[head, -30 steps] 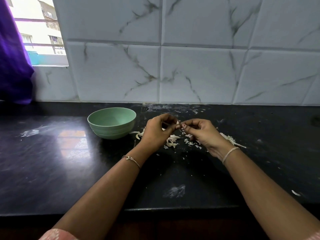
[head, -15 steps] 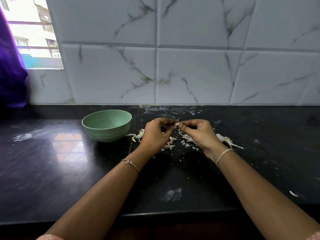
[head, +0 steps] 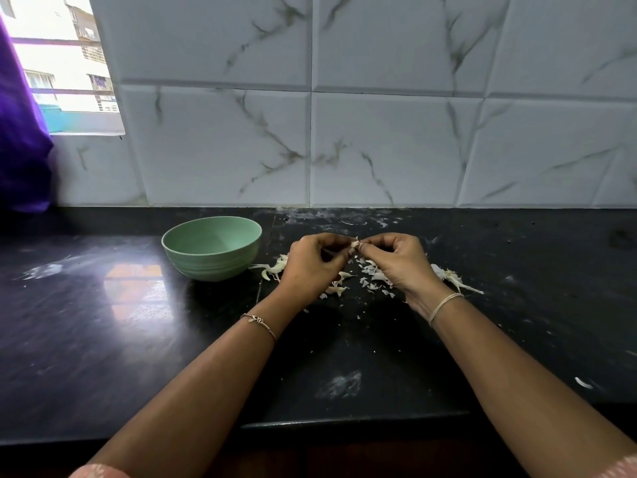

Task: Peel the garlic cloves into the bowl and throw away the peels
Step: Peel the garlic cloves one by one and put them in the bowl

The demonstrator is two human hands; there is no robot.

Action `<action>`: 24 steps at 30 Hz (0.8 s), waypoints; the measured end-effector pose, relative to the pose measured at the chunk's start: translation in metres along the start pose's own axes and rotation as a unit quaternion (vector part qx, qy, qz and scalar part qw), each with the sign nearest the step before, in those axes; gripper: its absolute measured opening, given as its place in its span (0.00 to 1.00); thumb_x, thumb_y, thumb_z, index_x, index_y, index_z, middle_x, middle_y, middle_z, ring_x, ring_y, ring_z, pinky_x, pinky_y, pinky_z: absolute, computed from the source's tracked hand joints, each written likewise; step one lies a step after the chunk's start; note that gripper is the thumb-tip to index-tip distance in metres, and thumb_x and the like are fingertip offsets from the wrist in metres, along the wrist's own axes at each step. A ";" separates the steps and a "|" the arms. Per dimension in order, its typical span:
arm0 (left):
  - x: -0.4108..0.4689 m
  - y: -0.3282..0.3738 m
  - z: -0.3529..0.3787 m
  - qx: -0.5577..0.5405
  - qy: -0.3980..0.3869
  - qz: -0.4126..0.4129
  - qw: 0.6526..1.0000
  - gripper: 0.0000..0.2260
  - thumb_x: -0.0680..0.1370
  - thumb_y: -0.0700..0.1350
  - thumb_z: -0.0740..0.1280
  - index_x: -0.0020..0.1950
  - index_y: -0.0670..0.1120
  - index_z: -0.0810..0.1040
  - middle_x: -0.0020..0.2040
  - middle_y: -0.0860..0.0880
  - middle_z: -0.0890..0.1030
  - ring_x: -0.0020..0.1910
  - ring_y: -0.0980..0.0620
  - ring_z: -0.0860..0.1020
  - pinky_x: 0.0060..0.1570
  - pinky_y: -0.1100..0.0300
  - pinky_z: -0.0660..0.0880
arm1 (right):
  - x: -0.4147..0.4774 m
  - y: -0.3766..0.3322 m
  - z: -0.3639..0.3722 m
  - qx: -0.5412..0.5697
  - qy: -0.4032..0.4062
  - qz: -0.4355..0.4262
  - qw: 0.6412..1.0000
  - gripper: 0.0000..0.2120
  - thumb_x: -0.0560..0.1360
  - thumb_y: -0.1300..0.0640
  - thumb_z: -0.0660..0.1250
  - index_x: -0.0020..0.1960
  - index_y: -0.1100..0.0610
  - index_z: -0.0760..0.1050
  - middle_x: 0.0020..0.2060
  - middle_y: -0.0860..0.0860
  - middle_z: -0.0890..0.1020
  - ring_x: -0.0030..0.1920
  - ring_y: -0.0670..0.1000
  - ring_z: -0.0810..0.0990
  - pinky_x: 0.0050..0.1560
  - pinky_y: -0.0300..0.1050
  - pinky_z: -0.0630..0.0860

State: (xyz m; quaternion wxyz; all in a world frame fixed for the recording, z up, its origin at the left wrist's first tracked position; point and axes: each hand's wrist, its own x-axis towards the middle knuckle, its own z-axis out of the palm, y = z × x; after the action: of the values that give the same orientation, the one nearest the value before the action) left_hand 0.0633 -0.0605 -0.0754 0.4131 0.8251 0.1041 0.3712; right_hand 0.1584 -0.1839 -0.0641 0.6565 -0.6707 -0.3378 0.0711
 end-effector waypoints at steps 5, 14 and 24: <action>0.000 0.001 0.000 -0.100 -0.016 -0.053 0.993 0.06 0.77 0.40 0.71 0.53 0.43 0.83 0.40 0.47 0.84 0.33 0.60 0.79 0.35 0.61 0.79 | 0.001 0.004 0.000 -0.073 0.012 -0.010 0.997 0.01 0.71 0.61 0.74 0.41 0.58 0.83 0.36 0.53 0.84 0.36 0.44 0.80 0.42 0.40 0.77; -0.004 0.016 -0.008 -0.301 -0.029 -0.155 0.941 0.05 0.79 0.36 0.65 0.50 0.43 0.80 0.43 0.45 0.83 0.35 0.55 0.79 0.34 0.61 0.78 | 0.009 0.007 -0.022 -0.394 0.065 -0.057 0.915 0.11 0.77 0.47 0.68 0.50 0.53 0.83 0.53 0.48 0.76 0.52 0.49 0.75 0.49 0.45 0.74; -0.001 0.012 0.000 -0.241 0.039 -0.123 0.962 0.06 0.76 0.35 0.70 0.45 0.46 0.78 0.39 0.46 0.80 0.33 0.56 0.78 0.30 0.61 0.77 | 0.009 0.008 -0.014 -0.169 -0.022 -0.081 0.982 0.04 0.75 0.58 0.71 0.49 0.50 0.80 0.42 0.46 0.83 0.45 0.47 0.82 0.51 0.44 0.80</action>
State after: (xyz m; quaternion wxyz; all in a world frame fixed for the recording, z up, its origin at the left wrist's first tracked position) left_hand 0.0612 -0.0685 -0.0664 0.6380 0.6668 0.1283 0.3631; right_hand 0.1761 -0.1899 -0.0663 0.5295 -0.7406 -0.4129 -0.0257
